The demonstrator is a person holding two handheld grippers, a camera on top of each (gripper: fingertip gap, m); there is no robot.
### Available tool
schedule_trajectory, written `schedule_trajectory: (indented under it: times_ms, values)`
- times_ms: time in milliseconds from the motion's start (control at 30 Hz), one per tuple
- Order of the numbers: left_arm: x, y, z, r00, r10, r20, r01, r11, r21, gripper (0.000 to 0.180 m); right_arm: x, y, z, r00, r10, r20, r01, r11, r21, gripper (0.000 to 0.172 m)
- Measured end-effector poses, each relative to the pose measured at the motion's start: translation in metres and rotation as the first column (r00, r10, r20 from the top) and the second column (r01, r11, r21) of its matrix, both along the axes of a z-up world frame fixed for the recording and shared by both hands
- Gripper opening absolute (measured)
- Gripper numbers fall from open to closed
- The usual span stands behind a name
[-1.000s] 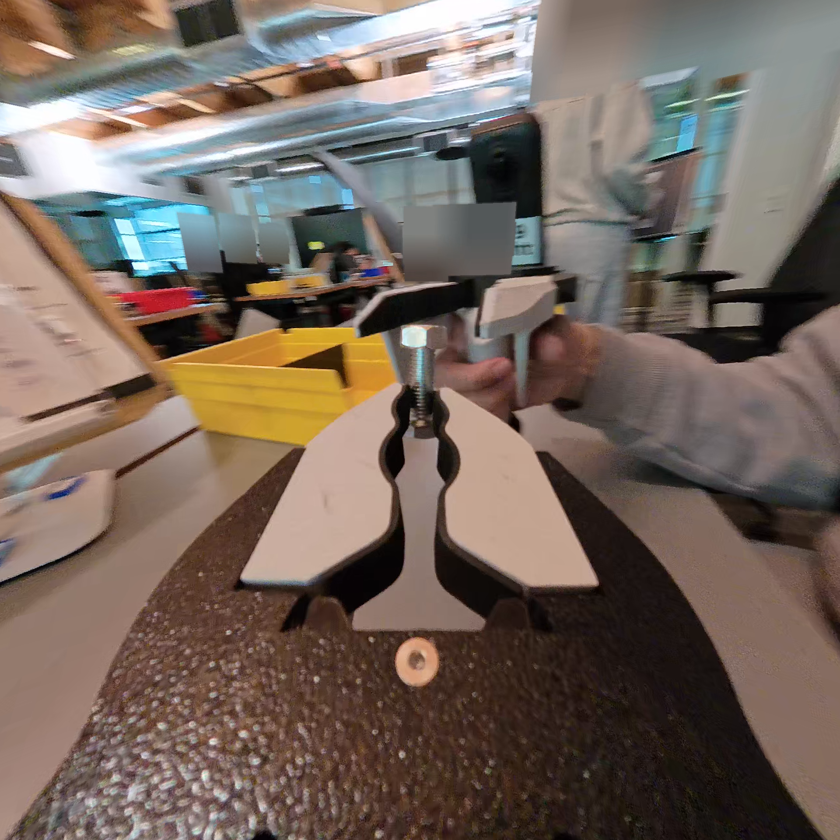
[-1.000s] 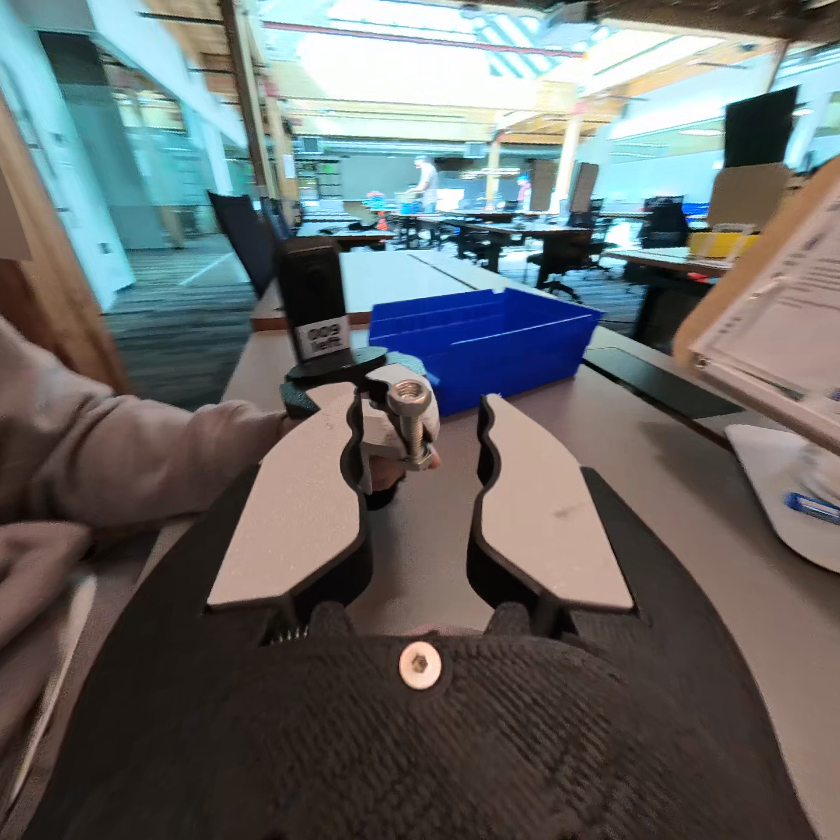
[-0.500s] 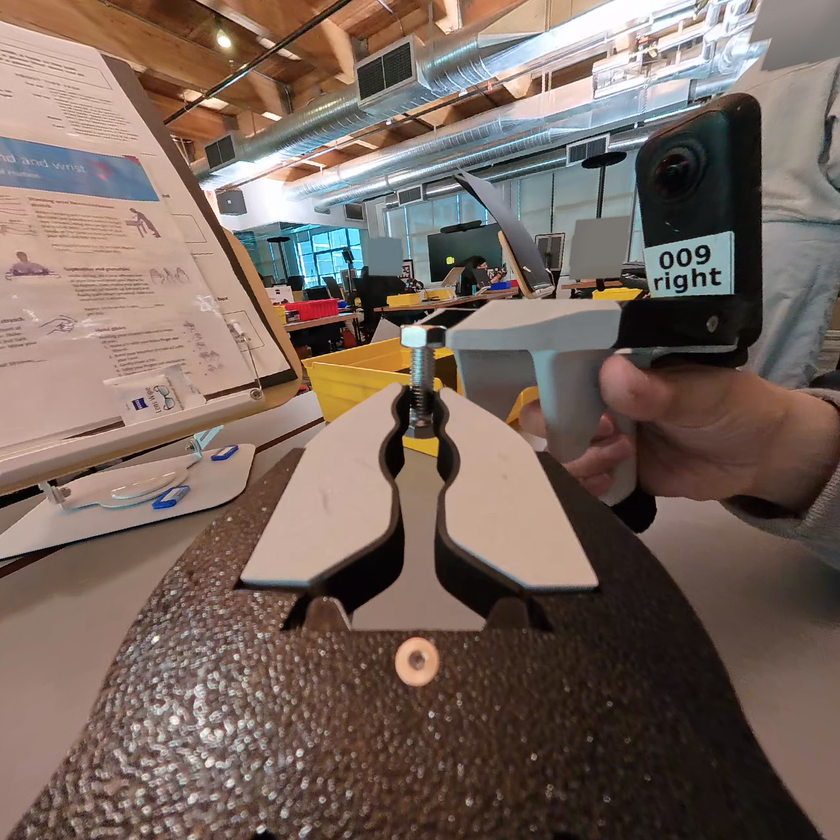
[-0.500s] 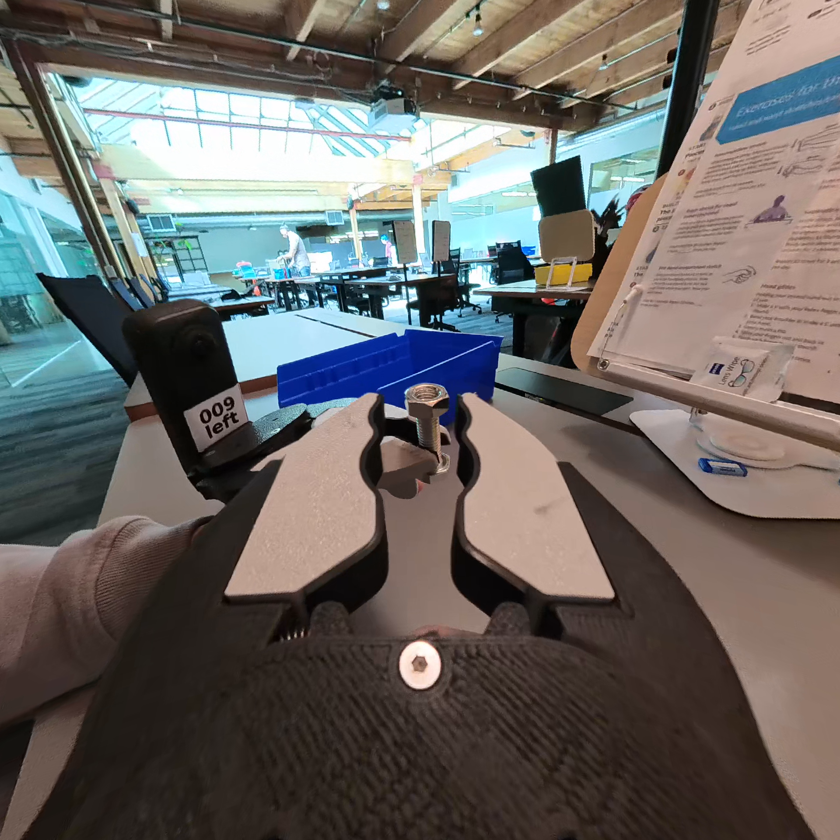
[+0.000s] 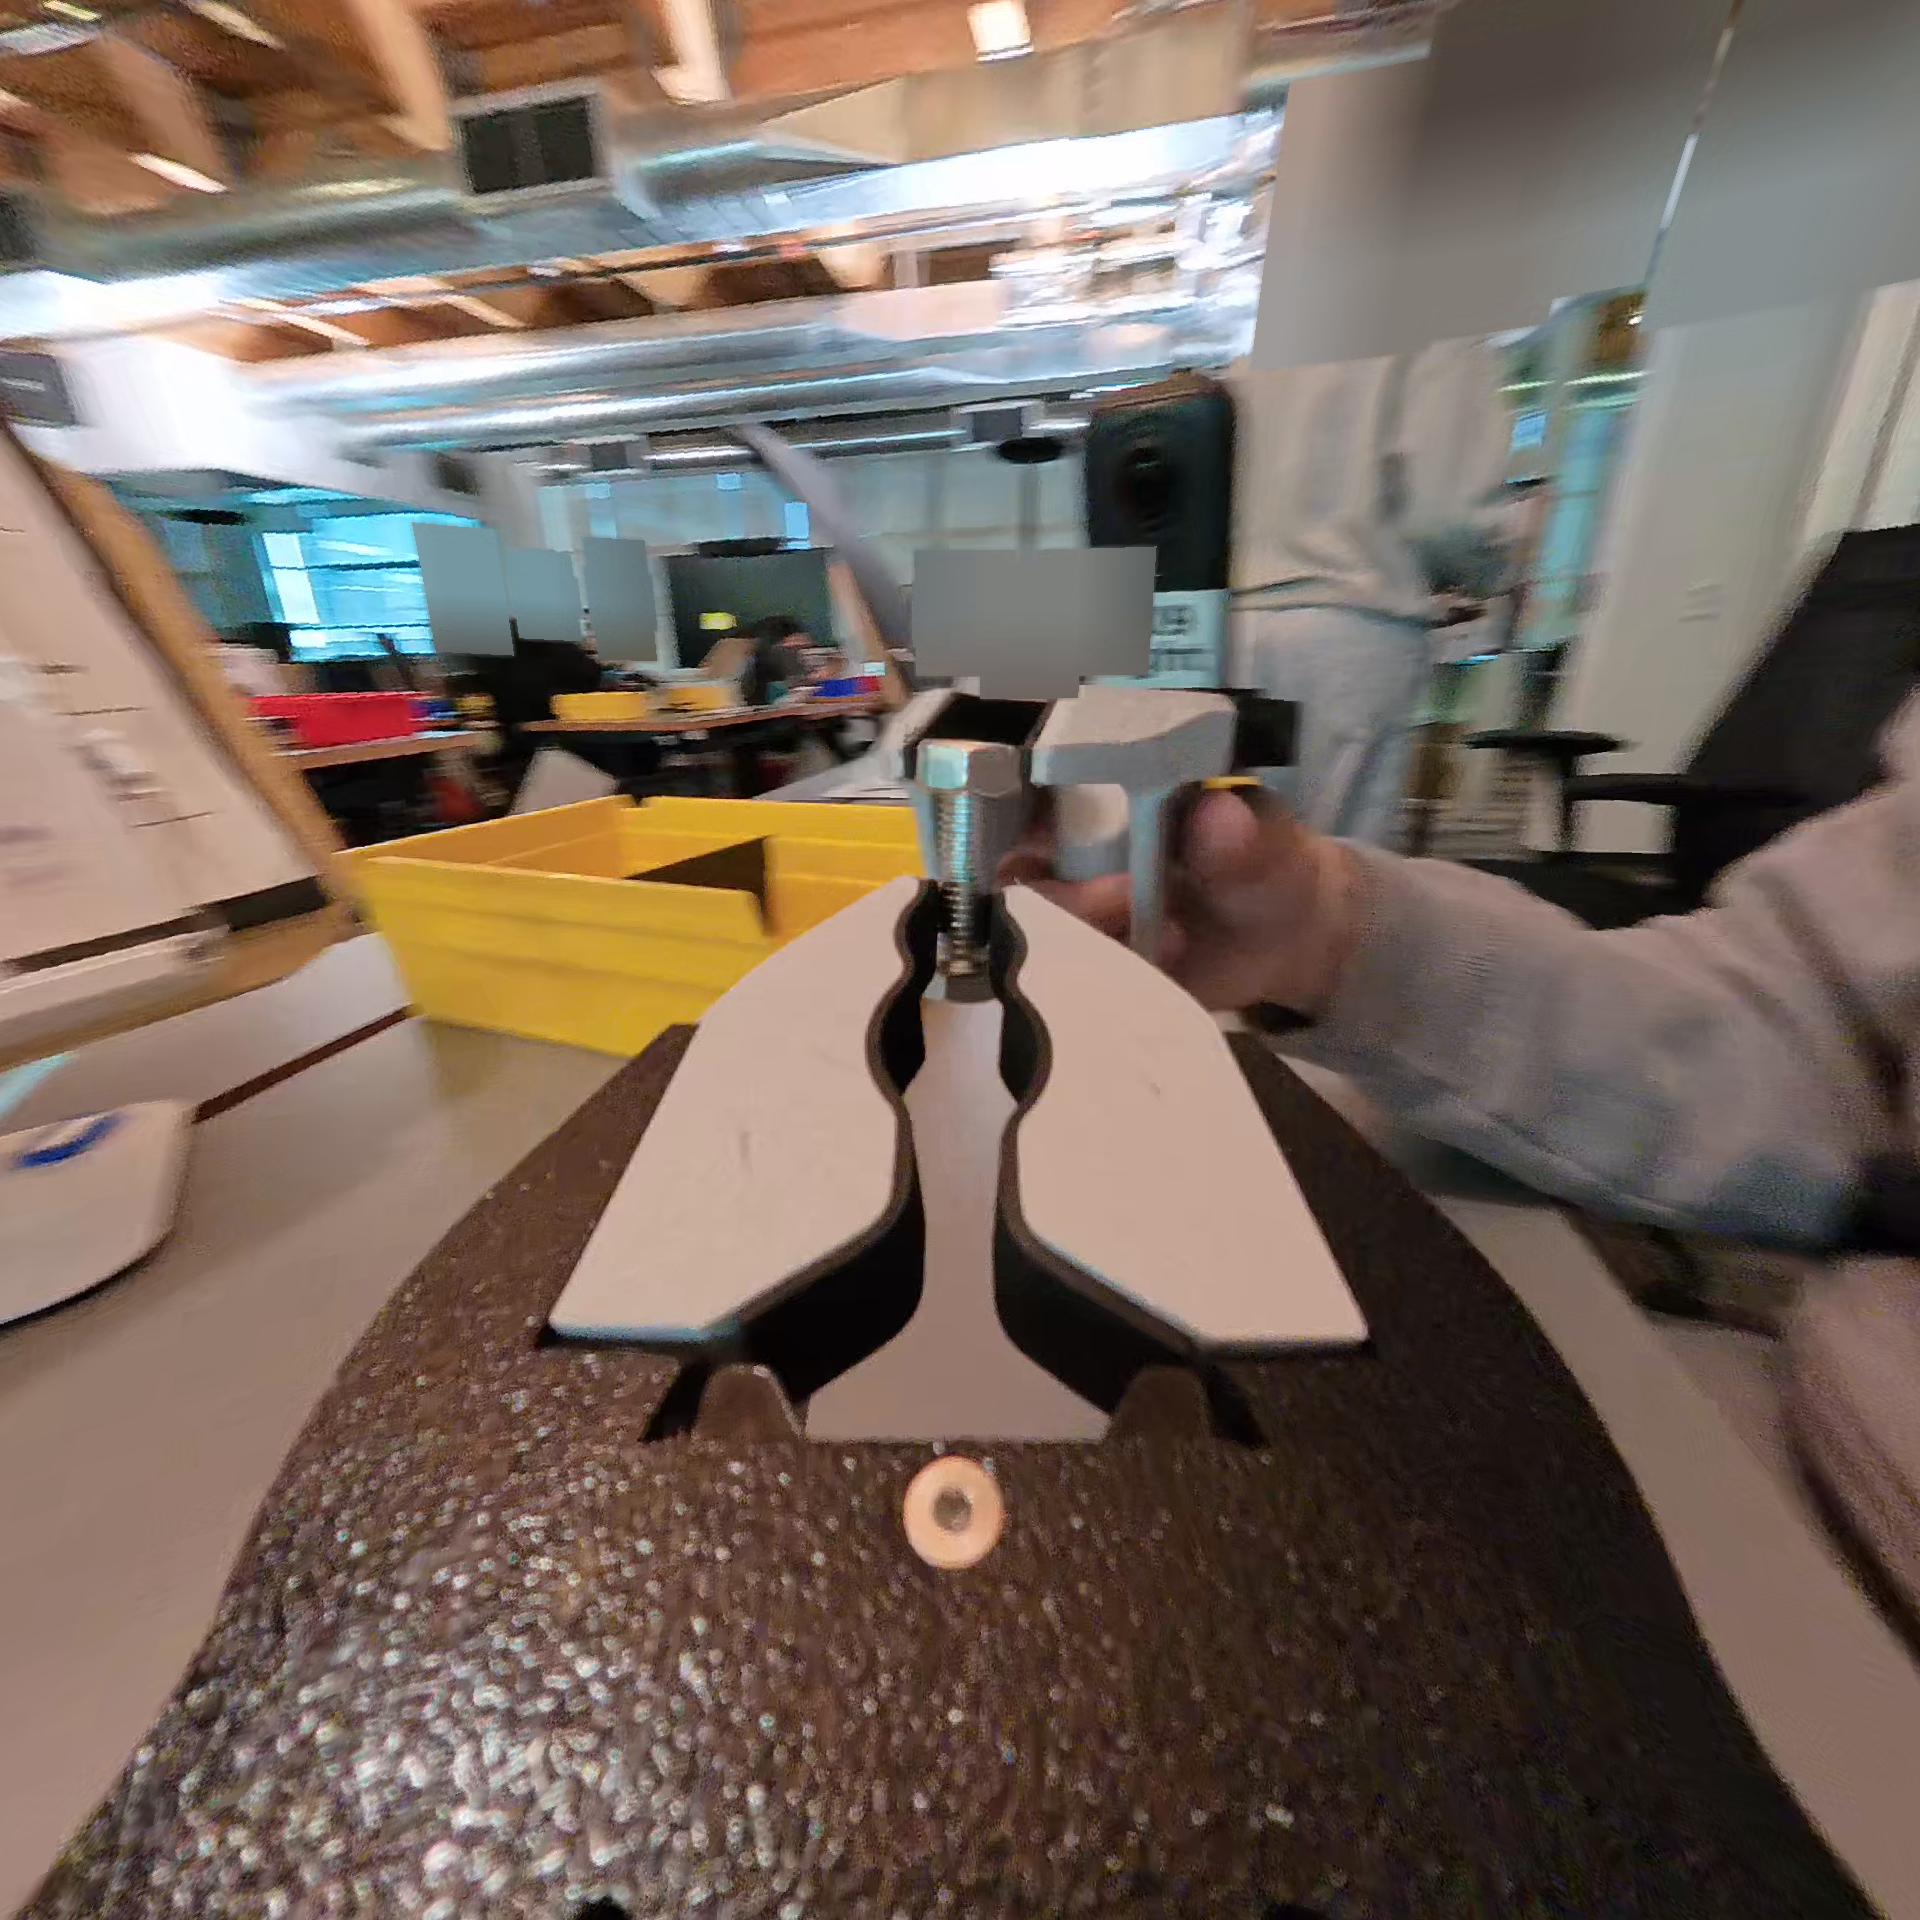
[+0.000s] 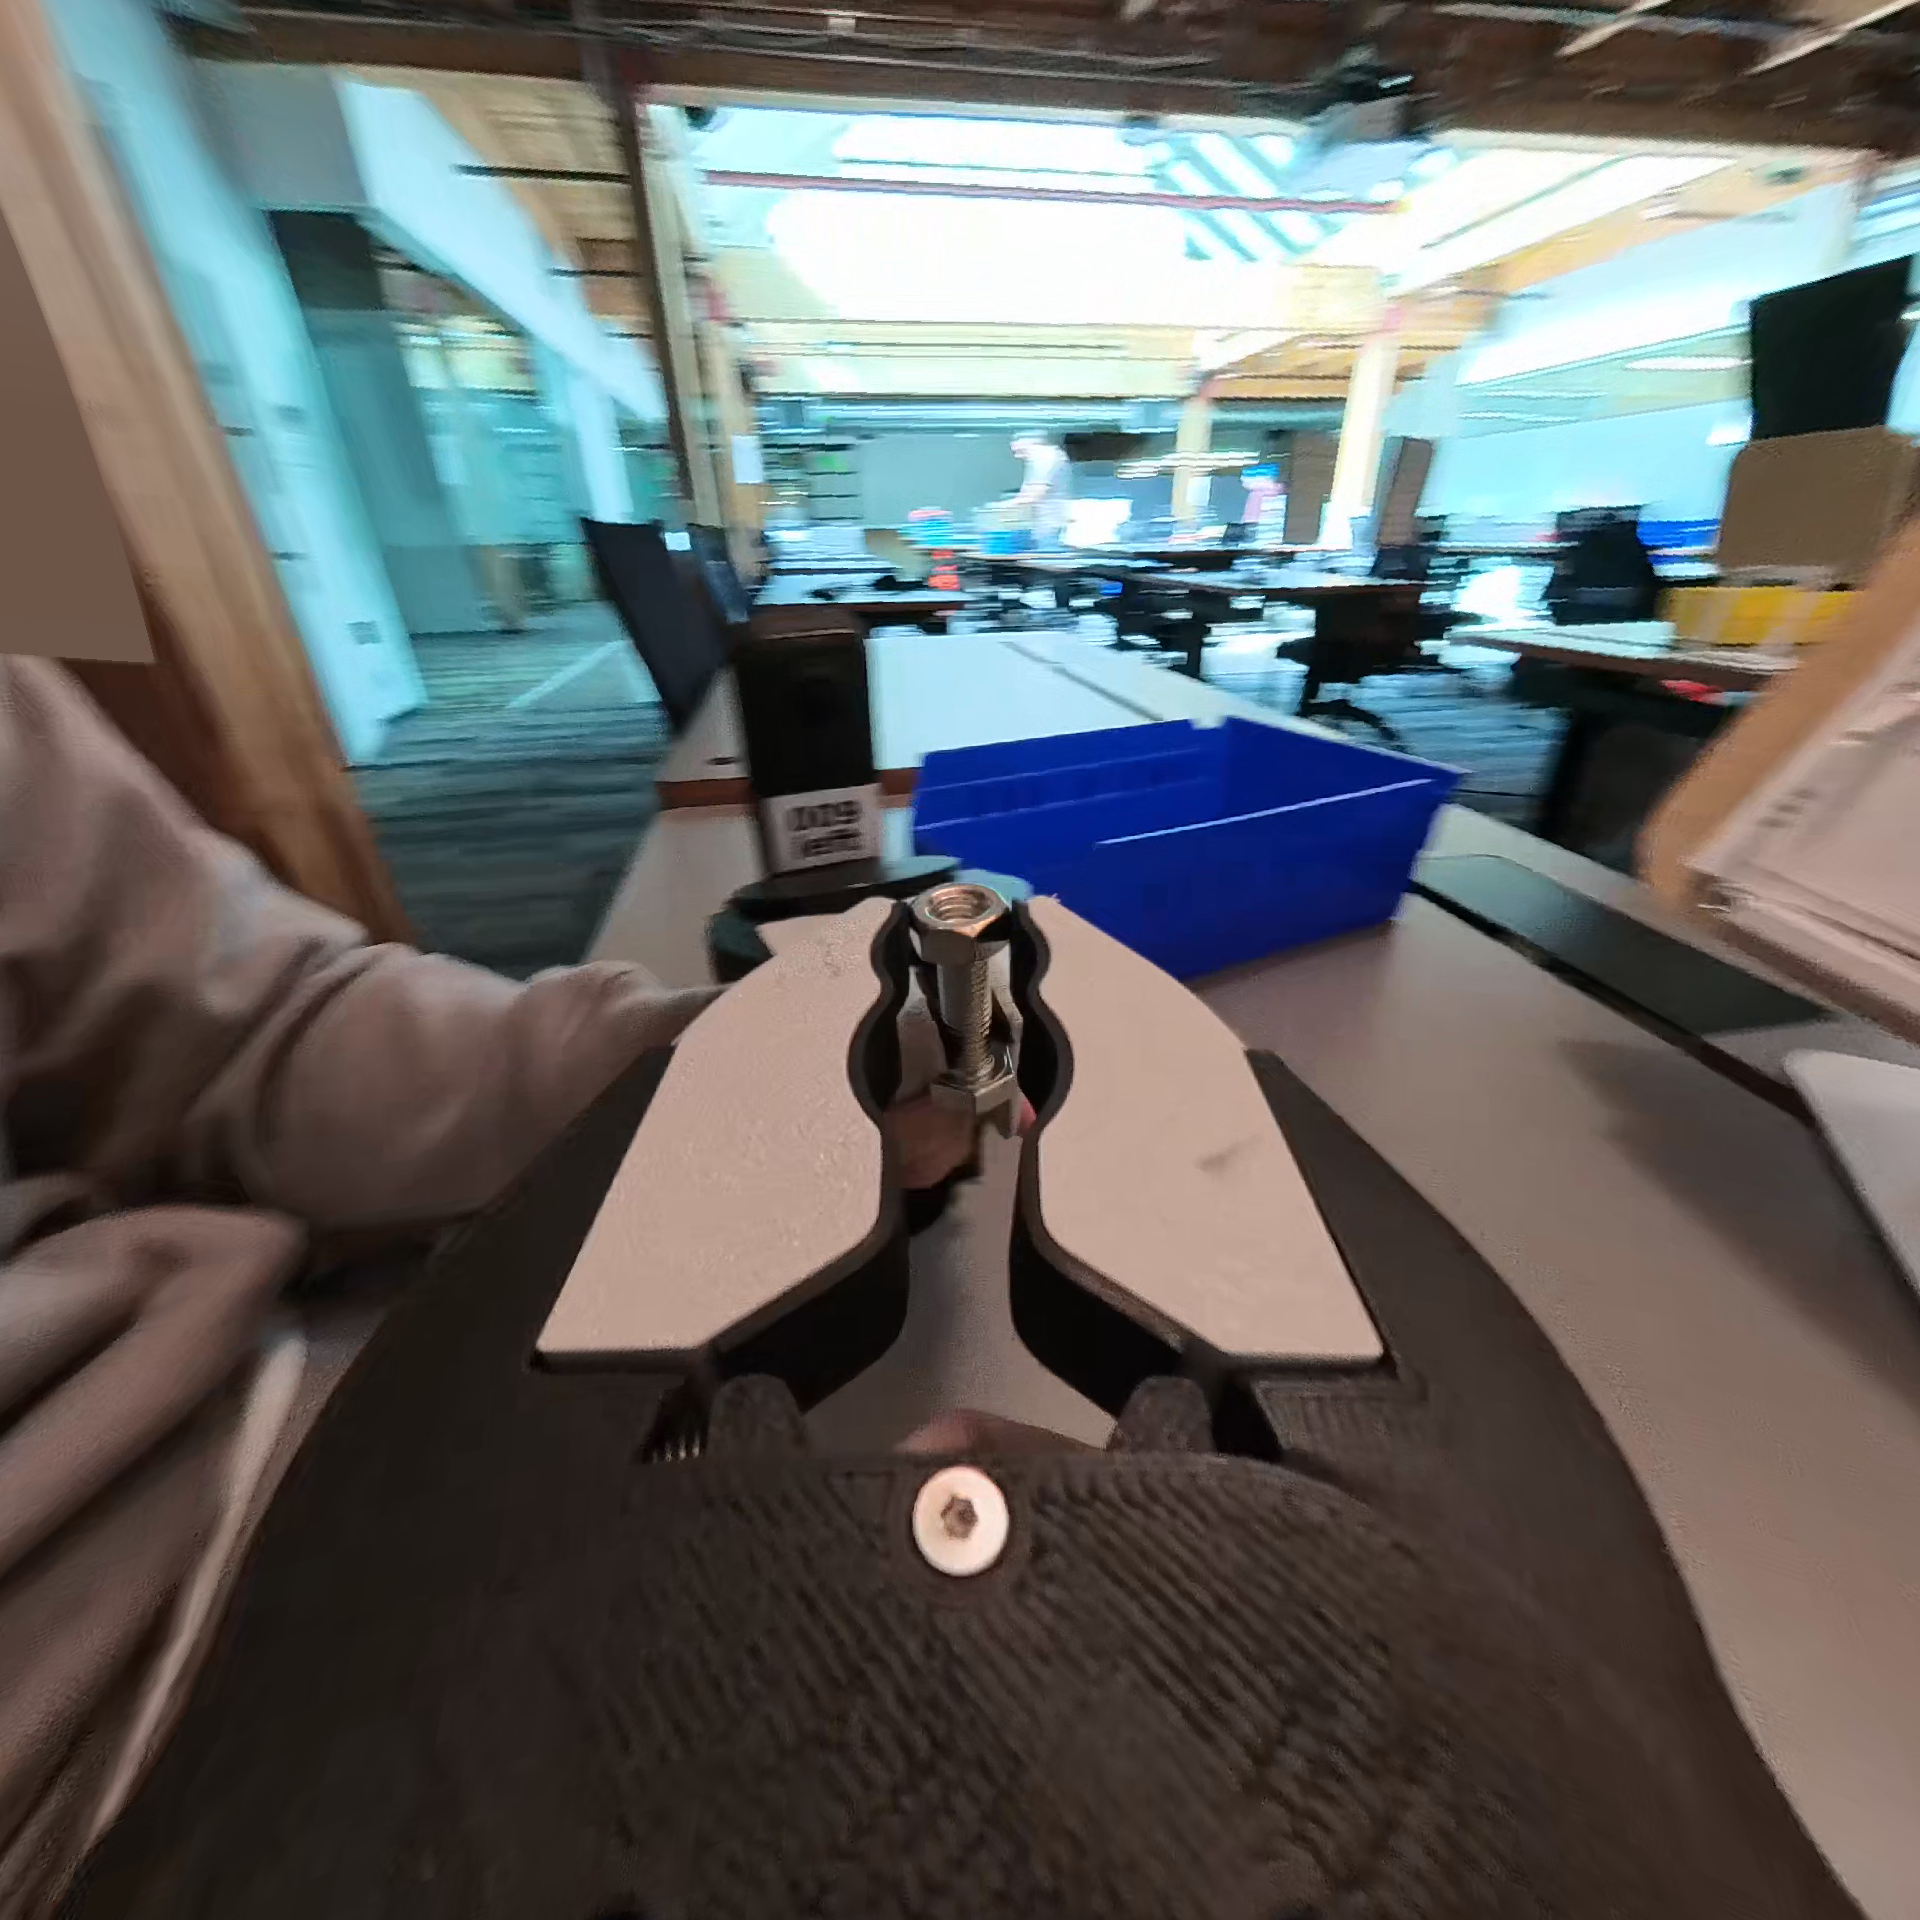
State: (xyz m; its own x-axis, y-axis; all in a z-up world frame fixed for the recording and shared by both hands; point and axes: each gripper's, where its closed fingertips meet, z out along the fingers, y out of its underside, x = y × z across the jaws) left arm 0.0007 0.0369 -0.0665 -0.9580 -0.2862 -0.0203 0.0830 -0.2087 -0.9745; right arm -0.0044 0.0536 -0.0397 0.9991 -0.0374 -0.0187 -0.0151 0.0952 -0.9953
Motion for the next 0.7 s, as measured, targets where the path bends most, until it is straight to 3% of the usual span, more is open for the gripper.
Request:
schedule_trajectory:
  times_ms: [167,233,333,400,467,533,633,700]
  values:
    - [-0.03,-0.013,-0.001,0.971,-0.24,-0.02,0.24,0.971,0.005,0.008,-0.022,-0.016,0.008,0.98,0.199,-0.001,-0.198,0.979,0.054,0.018]
    - [-0.03,-0.013,0.0,0.974,-0.227,-0.002,0.227,0.974,0.005,0.008,-0.019,-0.022,0.017,0.979,0.202,-0.037,-0.197,0.974,0.108,0.018]
    - [-0.019,-0.012,-0.006,0.989,-0.147,-0.007,0.148,0.988,0.041,0.009,0.009,-0.031,0.017,1.0,0.0,-0.022,0.001,0.998,0.07,0.018]
    - [-0.012,-0.01,-0.008,0.995,-0.095,-0.001,0.095,0.994,0.055,0.008,0.048,-0.053,0.012,0.963,-0.27,-0.011,0.27,0.963,-0.019,0.018]
    - [-0.008,-0.009,-0.008,0.998,-0.067,-0.004,0.068,0.996,0.056,0.008,0.09,-0.096,-0.002,0.822,-0.567,0.048,0.567,0.81,-0.15,0.018]
    - [-0.005,-0.008,-0.01,0.999,-0.044,-0.006,0.044,0.997,0.065,0.008,0.123,-0.151,-0.018,0.621,-0.771,0.144,0.776,0.577,-0.255,0.018]
    - [-0.002,-0.009,-0.012,1.0,-0.017,-0.005,0.017,0.997,0.079,0.008,0.149,-0.219,-0.049,0.393,-0.867,0.307,0.884,0.264,-0.386,0.018]
    - [0.0,-0.009,-0.012,1.0,-0.001,-0.001,0.001,0.996,0.085,0.008,0.16,-0.241,-0.072,0.344,-0.877,0.335,0.878,0.174,-0.446,0.018]
